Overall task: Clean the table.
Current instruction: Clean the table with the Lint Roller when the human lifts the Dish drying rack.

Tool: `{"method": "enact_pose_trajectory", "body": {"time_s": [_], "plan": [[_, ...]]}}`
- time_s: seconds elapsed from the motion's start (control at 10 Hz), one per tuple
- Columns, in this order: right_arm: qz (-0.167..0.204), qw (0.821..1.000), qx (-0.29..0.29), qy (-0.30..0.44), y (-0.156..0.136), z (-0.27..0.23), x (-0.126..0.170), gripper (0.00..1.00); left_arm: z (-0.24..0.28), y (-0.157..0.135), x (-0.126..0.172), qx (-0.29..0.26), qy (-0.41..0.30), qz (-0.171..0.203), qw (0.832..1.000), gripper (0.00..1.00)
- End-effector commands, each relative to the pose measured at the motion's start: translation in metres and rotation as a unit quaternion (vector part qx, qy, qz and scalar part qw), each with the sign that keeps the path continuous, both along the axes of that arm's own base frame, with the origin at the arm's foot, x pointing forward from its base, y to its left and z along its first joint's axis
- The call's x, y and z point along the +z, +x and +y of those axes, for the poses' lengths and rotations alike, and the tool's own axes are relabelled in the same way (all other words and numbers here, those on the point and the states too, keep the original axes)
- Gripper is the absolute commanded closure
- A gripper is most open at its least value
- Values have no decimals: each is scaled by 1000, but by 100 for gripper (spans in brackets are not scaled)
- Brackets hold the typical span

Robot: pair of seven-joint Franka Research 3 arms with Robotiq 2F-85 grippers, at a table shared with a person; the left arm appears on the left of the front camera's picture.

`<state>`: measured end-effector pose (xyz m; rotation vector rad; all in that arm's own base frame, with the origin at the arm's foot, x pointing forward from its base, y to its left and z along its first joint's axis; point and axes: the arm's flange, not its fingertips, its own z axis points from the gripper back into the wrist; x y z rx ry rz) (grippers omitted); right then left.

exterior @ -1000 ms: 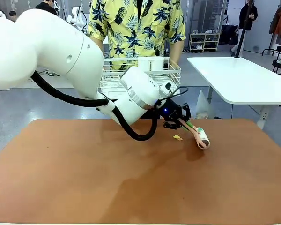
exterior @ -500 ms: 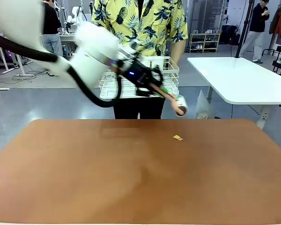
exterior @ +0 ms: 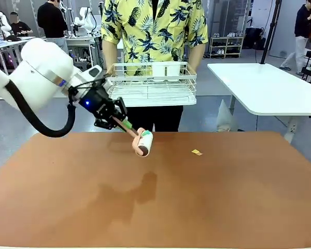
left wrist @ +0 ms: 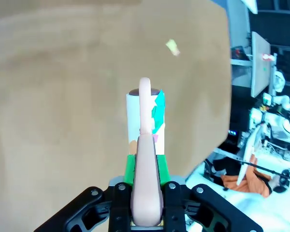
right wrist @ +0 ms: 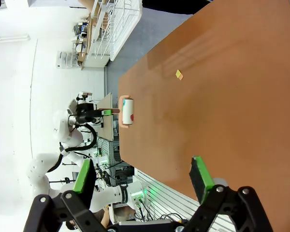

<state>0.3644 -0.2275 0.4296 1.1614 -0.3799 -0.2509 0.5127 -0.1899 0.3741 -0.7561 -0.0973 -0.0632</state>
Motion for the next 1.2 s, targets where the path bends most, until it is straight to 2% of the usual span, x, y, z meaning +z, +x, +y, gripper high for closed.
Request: {"method": "enact_pose_trajectory", "body": {"time_s": [0.0,0.1,0.2,0.5,0.6,0.7,0.8,1.1], "plan": [[-11,1000,2,3,0,0,2,0,-23,32,-10,10,18,15,1000,79],[-11,1000,2,3,0,0,2,0,-28,37,-12,13,20,12,1000,79],[-11,1000,2,3,0,0,2,0,-7,11,-15,4,13,5,1000,79],[-11,1000,2,3,0,0,2,0,-7,11,-15,4,13,5,1000,79],[-11,1000,2,3,0,0,2,0,-15,21,-20,7,19,9,1000,79],[-11,1000,2,3,0,0,2,0,-18,47,-34,53,50,10,997,79],[-11,1000,2,3,0,0,2,0,-22,65,-36,61,44,8,997,79],[-11,1000,2,3,0,0,2,0,-41,98,-50,43,49,13,998,79]]}}
